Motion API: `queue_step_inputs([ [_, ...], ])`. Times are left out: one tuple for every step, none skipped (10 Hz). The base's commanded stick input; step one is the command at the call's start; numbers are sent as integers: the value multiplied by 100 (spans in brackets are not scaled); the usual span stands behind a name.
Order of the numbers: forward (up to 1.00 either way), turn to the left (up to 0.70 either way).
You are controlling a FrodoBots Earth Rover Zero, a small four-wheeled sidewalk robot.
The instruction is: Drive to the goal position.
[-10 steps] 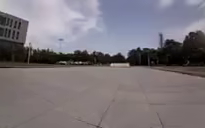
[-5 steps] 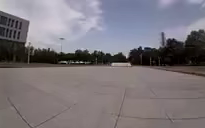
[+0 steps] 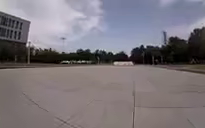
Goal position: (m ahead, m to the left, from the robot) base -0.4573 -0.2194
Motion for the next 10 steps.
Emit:
queue_step_inputs([
  [100,-27],
  [100,-27],
  [100,-27],
  [100,-27],
  [100,-27],
  [100,-27],
  [100,-27],
  [100,-27],
  [100,-27],
  [100,-27],
])
